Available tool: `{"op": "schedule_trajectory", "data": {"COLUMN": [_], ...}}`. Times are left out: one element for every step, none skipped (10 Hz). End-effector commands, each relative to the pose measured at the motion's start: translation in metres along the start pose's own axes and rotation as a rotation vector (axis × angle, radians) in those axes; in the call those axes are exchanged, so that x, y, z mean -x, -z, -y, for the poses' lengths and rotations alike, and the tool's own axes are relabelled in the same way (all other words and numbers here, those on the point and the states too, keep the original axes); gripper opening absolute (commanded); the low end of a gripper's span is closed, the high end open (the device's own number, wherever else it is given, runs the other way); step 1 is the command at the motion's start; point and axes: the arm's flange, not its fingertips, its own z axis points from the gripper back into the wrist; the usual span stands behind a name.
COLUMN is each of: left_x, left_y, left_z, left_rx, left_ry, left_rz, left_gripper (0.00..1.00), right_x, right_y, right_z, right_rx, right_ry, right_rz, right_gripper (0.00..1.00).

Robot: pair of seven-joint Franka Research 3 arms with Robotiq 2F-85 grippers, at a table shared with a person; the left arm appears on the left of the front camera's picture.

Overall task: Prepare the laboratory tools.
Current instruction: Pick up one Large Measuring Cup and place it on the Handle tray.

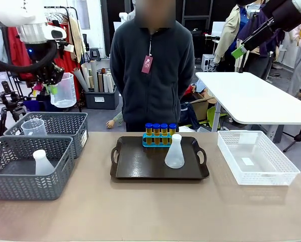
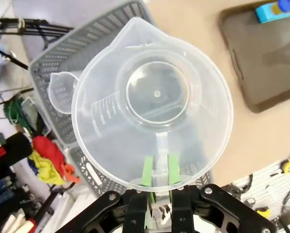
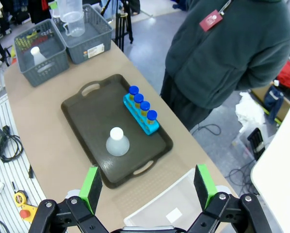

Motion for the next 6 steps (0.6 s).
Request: {"op": "schedule_trajectory", "data": {"left_x": [0.0022, 0.0015, 0.0012, 0.0012, 0.0012, 0.0012], "left_y": [-0.0129, -0.0117, -0.008, -0.008, -0.008, -0.008], "left_z": [0.0005, -0.0019, 0.0032, 0.0032, 0.0032, 0.0032], "left_rx": [0.029, 0.05, 0.0, 0.0, 0.0, 0.0], "left_ry": [0.021, 0.006, 0.008, 0.008, 0.008, 0.008], "left_rz": [0.035, 0.012, 0.015, 0.015, 0.015, 0.015], "left_gripper": [0.0, 0.0, 0.0, 0.0, 0.0, 0.0], "right_x": [-0.0005, -0.0005, -0.0005, -0.0005, -0.0005, -0.0005], "right_y": [-0.001, -0.001, -0.001, -0.001, -0.001, -0.001], "right_z": [-0.0006, -0.0006, -0.0006, -0.0006, -0.0006, -0.0006], "right_rx": [-0.004, -0.004, -0.004, -0.004, -0.004, -0.004], "right_ry": [-0.008, -0.008, -0.008, -0.008, -0.008, -0.008], "right_rz": [0.006, 0.006, 0.006, 0.006, 0.006, 0.006], "right_gripper": [1.0, 1.0, 1.0, 1.0, 1.0, 1.0]}}
